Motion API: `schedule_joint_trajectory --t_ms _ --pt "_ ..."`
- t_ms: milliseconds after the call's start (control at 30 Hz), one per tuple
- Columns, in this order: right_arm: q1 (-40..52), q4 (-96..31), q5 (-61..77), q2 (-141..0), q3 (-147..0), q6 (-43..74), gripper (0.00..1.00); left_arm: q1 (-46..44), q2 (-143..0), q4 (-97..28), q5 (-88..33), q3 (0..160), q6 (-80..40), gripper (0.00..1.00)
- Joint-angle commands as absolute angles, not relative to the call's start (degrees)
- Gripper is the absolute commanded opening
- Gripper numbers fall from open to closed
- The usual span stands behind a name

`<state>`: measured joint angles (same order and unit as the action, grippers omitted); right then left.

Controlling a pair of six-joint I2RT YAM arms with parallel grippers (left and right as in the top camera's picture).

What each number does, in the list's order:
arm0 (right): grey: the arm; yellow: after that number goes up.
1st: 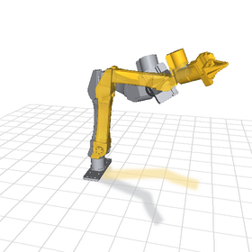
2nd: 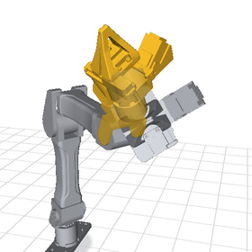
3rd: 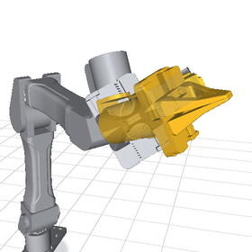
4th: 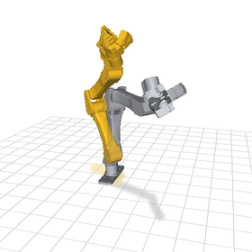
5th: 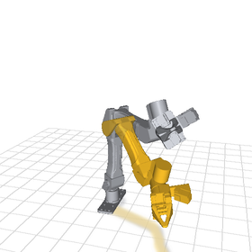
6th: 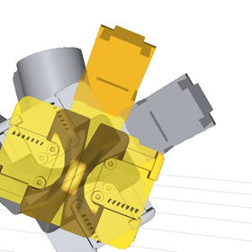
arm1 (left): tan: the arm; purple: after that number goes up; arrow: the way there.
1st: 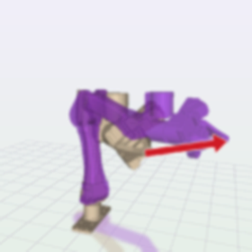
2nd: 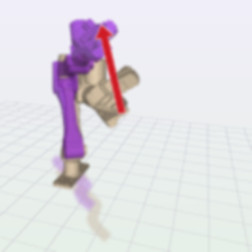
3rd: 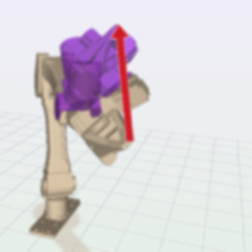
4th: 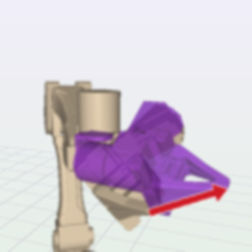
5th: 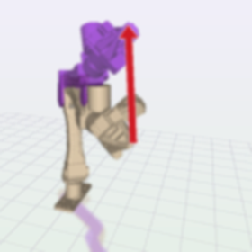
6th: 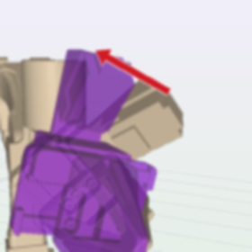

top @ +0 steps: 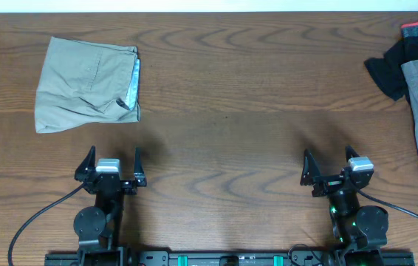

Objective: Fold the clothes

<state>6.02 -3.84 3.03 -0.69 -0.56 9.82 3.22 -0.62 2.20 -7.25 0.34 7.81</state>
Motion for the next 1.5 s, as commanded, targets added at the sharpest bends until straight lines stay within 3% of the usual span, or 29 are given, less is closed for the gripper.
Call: schedule_joint_trajectory --t_ms 0,1467 --pt "5.7 -3.9 3.4 -0.3 -0.3 9.8 0.99 3.0 -0.1 2.7 -6.8 0.2 8.8 0.98" --pt "5.7 -3.9 3.4 -0.3 -0.3 9.8 0.99 3.0 -0.6 -3.4 -6.8 0.2 8.8 0.98"
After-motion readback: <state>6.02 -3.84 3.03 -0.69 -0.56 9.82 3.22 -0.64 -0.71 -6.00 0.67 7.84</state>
